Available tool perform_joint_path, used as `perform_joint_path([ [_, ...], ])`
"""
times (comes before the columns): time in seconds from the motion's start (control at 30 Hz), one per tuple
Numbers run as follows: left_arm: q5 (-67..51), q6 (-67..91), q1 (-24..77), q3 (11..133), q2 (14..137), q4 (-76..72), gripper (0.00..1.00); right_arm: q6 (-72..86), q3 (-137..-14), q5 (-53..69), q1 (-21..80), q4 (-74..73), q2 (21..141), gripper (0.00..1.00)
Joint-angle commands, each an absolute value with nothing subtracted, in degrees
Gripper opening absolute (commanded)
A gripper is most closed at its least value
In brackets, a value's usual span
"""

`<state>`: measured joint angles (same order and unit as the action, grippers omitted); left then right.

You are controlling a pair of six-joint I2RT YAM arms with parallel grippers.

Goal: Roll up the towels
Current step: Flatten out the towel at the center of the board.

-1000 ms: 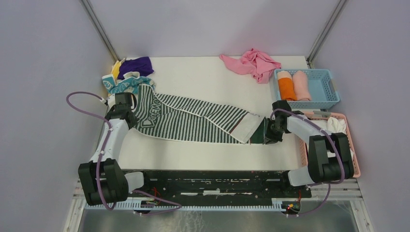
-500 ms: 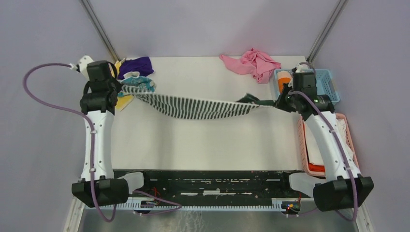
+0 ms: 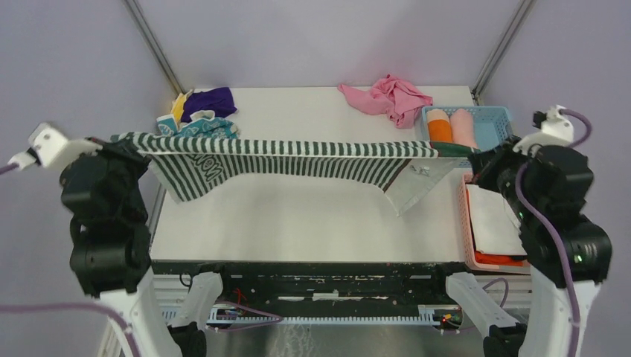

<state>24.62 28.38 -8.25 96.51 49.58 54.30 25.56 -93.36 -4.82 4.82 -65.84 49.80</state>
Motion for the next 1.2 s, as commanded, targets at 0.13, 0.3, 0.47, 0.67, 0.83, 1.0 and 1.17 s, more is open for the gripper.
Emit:
perform_joint_path([
  [0.13, 27.78, 24.35, -8.4, 96.68, 43.61, 53.73, 0.07, 22.58, -101.17, -10.73, 4.22, -73.36, 46.79, 0.0],
  [0.3, 20.93, 23.91, -8.37, 83.44, 47.35, 49.83, 0.08, 23.07, -90.39, -10.35, 4.22, -66.66, 51.25, 0.0],
  [0.47, 16.74, 24.37, -8.39, 71.15, 57.24, 42.32, 0.08, 24.17, -79.37, -10.48, 4.22, -53.94, 60.7, 0.0],
  [0.67, 15.07, 25.81, -8.43, 68.49, 75.57, 34.55, 0.07, 23.17, -76.18, -9.05, 4.12, -37.37, 79.22, 0.0],
  [0.83, 11.16, 26.7, -8.45, 74.35, 91.29, 32.29, 0.03, 22.2, -79.1, -5.81, 3.59, -29.38, 92.45, 0.0],
  [1.0, 9.38, 27.32, -8.52, 84.31, 101.59, 33.28, 0.03, 21.09, -85.11, -3.94, 2.01, -28.6, 100.48, 0.0],
  [1.17, 8.77, 27.71, -8.52, 86.32, 102.42, 35.28, 0.03, 19.79, -87.03, -2.32, 0.89, -32.7, 101.17, 0.0],
])
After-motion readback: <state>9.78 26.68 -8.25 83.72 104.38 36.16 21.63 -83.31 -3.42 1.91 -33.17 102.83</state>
